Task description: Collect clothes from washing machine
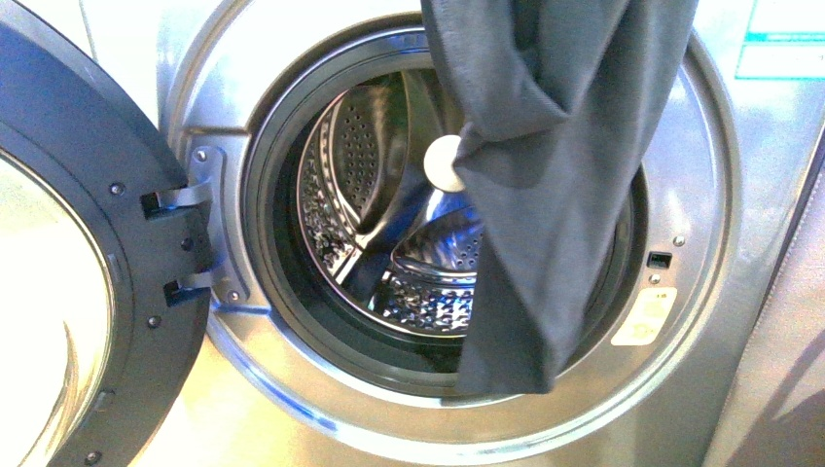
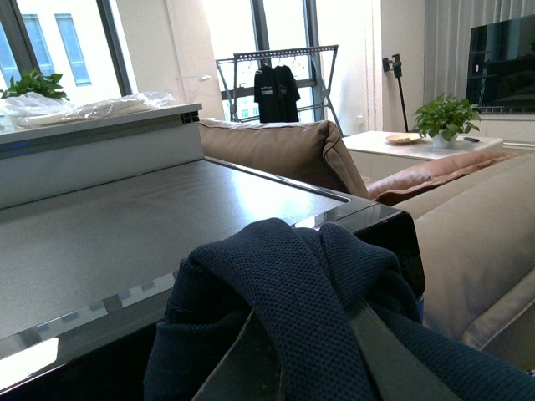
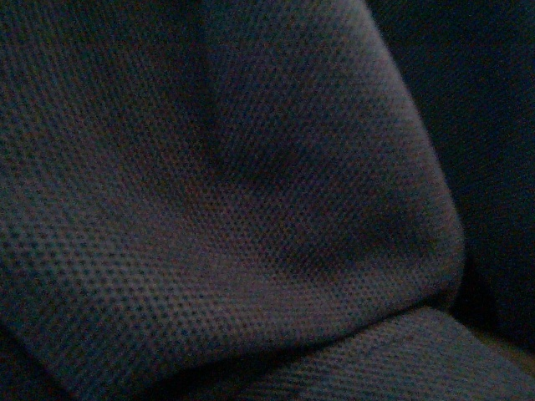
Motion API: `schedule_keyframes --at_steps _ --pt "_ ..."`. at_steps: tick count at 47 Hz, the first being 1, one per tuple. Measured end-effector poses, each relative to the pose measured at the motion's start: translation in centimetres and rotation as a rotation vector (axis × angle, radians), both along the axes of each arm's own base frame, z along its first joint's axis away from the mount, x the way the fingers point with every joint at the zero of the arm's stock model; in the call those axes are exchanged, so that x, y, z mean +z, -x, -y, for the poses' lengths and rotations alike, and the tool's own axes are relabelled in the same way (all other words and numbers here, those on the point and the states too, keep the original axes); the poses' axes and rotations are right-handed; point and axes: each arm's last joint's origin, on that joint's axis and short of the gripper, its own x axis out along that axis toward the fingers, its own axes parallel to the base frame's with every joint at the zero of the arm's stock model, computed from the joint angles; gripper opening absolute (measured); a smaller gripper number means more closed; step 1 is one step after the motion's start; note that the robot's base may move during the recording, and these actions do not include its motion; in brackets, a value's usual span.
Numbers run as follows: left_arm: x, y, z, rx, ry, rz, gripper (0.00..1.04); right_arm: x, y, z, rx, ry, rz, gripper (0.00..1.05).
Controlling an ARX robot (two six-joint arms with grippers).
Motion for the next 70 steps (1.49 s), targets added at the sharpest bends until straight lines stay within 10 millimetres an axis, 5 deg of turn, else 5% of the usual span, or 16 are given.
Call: schedule_keyframes --at_steps 5,18,27,57,63,70 --pt "0.0 0.0 0.0 0.0 -0.001 0.001 0.33 1.2 0.7 1.3 -0.065 -0.027 0.021 0.49" --pt "0.1 0.1 -0.1 -0.001 0.002 0.005 0.72 3.3 1.5 5.7 -0.193 -0.066 0.029 0.1" --pt "0.2 0.2 -0.2 -0.001 0.001 0.008 1.0 5.4 2.9 9.0 -0.224 -0.088 0.051 0.06" --pt "0.2 0.2 -0.2 -0.002 0.001 0.008 0.98 20.0 13.6 23.3 -0.472 -0.032 0.404 0.06" --pt "0.2 0.2 -0.2 -0.002 0.001 0.008 0.98 22.2 16.5 26.0 -0.58 -0.008 0.474 0.06" --pt "0.2 0.2 -0.2 -0.002 0.001 0.008 0.98 22.4 18.0 27.7 -0.649 0.039 0.425 0.06"
